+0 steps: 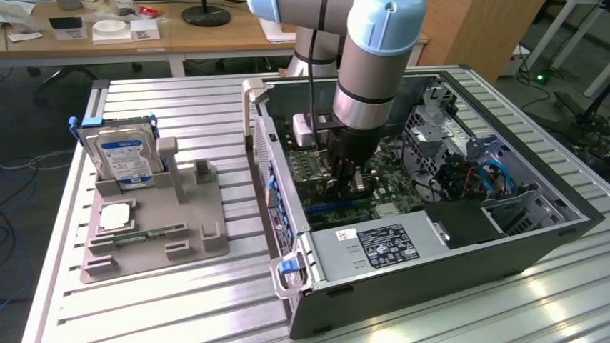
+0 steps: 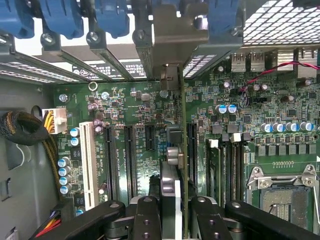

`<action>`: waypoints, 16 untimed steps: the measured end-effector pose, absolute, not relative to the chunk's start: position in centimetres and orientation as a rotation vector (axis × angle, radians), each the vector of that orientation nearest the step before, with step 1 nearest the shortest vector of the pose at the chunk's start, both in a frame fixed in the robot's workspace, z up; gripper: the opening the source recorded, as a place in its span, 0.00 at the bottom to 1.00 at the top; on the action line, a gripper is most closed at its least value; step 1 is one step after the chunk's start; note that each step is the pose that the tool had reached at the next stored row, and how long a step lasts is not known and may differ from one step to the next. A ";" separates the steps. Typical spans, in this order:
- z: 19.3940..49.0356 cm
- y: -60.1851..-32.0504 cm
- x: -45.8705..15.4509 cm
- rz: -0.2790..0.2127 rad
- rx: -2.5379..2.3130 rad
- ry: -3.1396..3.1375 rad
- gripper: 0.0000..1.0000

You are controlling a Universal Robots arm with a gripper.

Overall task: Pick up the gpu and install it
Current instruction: 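Insert the gpu into the slot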

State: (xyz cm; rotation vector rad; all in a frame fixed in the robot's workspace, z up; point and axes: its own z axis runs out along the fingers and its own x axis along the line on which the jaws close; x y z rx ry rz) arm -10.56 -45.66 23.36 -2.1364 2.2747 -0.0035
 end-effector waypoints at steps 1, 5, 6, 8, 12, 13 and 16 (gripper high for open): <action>23.4 -45.7 -10.6 -0.004 -2.136 2.275 0.28; 23.2 -45.7 -10.6 -0.004 -2.136 2.275 0.28; 23.2 -45.7 -10.6 -0.004 -2.136 2.275 0.28; 23.1 -45.7 -10.6 -0.004 -2.136 2.275 0.28; 23.0 -45.7 -10.6 -0.004 -2.136 2.275 0.28; 23.0 -45.7 -10.6 -0.004 -2.136 2.275 0.28; 23.0 -45.7 -10.6 -0.004 -2.136 2.275 0.28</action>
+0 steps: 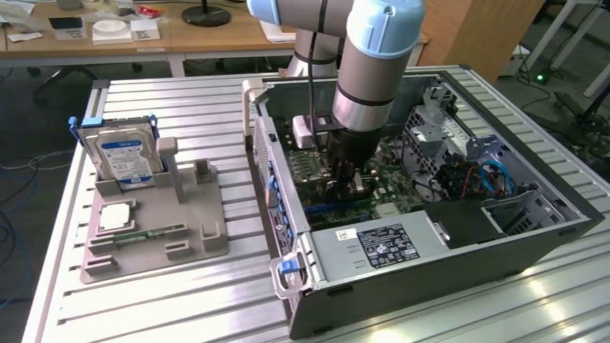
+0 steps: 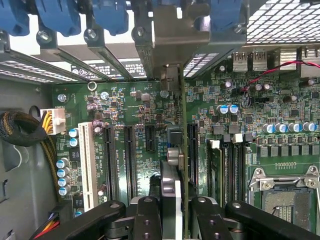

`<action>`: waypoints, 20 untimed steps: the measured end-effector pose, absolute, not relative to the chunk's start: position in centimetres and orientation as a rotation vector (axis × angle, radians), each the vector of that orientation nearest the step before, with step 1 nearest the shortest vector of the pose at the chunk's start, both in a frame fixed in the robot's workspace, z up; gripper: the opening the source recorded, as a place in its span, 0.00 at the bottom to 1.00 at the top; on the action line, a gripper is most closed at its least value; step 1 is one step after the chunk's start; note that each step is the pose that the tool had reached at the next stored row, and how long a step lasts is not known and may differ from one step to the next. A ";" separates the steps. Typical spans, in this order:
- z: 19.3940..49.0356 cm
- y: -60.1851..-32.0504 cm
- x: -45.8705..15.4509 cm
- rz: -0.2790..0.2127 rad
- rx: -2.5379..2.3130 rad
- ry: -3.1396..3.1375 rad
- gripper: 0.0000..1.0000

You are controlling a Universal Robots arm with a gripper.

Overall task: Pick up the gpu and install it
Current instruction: 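Insert the gpu into the slot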

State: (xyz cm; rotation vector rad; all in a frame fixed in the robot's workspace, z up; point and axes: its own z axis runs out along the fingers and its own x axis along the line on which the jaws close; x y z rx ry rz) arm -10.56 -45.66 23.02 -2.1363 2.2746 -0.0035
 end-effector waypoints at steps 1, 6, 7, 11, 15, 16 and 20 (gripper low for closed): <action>23.0 -45.7 -10.6 -0.004 -2.136 2.275 0.28; 23.0 -45.7 -10.6 -0.003 -2.136 2.275 0.28; 23.0 -45.7 -10.6 -0.004 -2.136 2.275 0.28; 23.3 -45.7 -10.6 -0.004 -2.136 2.275 0.28; 23.3 -45.7 -10.6 -0.004 -2.136 2.275 0.28; 23.3 -45.7 -10.6 -0.003 -2.136 2.275 0.28; 23.3 -45.7 -10.6 -0.004 -2.136 2.275 0.28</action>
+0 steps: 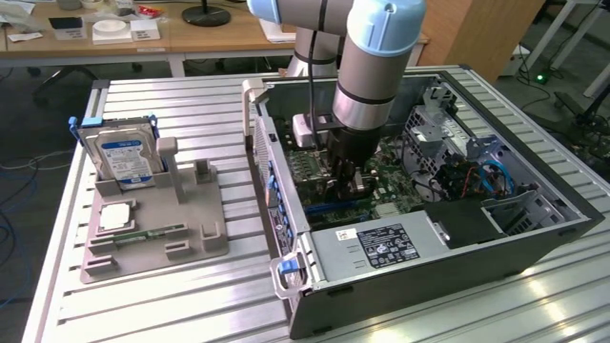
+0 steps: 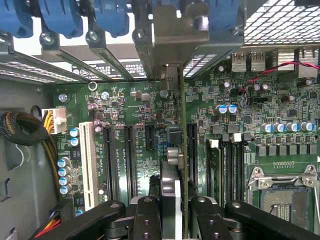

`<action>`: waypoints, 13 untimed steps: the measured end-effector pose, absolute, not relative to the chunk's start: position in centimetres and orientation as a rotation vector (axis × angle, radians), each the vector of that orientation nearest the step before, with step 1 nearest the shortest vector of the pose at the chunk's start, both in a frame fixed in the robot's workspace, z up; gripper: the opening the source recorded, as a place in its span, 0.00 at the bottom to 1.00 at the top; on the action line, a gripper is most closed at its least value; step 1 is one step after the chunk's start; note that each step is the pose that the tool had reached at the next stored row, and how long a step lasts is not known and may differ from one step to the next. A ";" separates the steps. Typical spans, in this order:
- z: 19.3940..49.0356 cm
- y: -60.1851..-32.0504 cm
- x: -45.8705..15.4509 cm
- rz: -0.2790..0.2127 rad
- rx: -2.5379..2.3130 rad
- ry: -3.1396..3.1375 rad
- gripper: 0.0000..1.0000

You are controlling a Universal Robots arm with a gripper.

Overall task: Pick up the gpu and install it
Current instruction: 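Insert the gpu into the slot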

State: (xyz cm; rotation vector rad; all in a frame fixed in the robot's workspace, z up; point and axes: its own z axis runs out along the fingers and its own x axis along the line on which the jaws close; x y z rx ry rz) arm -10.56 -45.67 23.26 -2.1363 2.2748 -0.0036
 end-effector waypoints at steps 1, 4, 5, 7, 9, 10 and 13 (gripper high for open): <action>23.2 -45.7 -10.6 -0.004 -2.136 2.275 0.28; 23.2 -45.7 -10.6 -0.004 -2.136 2.275 0.28; 23.2 -45.7 -10.6 -0.004 -2.136 2.275 0.28; 23.1 -45.7 -10.6 -0.004 -2.136 2.275 0.28; 23.1 -45.7 -10.6 -0.004 -2.136 2.275 0.28; 23.1 -45.7 -10.6 -0.004 -2.136 2.275 0.28; 23.0 -45.7 -10.6 -0.004 -2.136 2.275 0.28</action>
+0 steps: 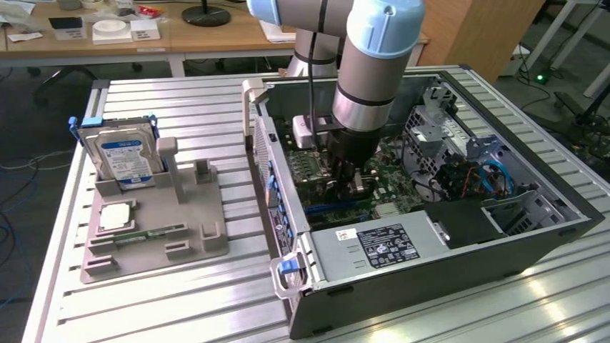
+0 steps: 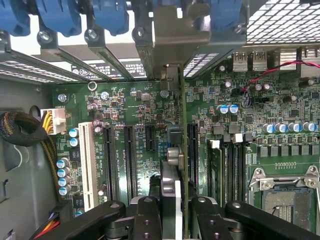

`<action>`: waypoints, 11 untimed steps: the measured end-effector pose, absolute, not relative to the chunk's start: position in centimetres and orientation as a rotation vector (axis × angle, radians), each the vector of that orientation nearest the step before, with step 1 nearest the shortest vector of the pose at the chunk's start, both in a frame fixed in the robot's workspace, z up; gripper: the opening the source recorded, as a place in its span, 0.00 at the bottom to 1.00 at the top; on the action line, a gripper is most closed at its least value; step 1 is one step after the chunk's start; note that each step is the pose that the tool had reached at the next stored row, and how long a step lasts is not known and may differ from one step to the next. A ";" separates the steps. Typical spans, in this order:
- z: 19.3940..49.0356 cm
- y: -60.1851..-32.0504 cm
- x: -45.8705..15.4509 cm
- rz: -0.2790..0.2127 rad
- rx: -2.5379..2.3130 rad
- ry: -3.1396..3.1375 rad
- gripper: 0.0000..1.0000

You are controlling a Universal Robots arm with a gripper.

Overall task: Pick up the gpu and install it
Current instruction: 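Insert the gpu into the slot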

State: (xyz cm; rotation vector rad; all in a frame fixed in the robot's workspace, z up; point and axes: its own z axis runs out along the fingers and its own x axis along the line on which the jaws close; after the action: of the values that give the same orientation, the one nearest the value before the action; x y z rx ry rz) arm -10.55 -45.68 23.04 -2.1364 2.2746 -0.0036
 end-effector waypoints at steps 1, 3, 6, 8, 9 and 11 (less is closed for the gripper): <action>23.0 -45.7 -10.6 -0.004 -2.136 2.275 0.28; 23.0 -45.7 -10.6 -0.004 -2.136 2.275 0.28; 23.0 -45.7 -10.6 -0.004 -2.136 2.275 0.28; 23.0 -45.7 -10.5 -0.003 -2.136 2.274 0.28; 23.0 -45.7 -10.5 -0.004 -2.136 2.274 0.28; 22.9 -45.7 -10.6 -0.004 -2.136 2.275 0.28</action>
State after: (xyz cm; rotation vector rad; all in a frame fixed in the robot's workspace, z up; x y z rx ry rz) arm -10.55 -45.73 22.94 -2.1363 2.2747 -0.0037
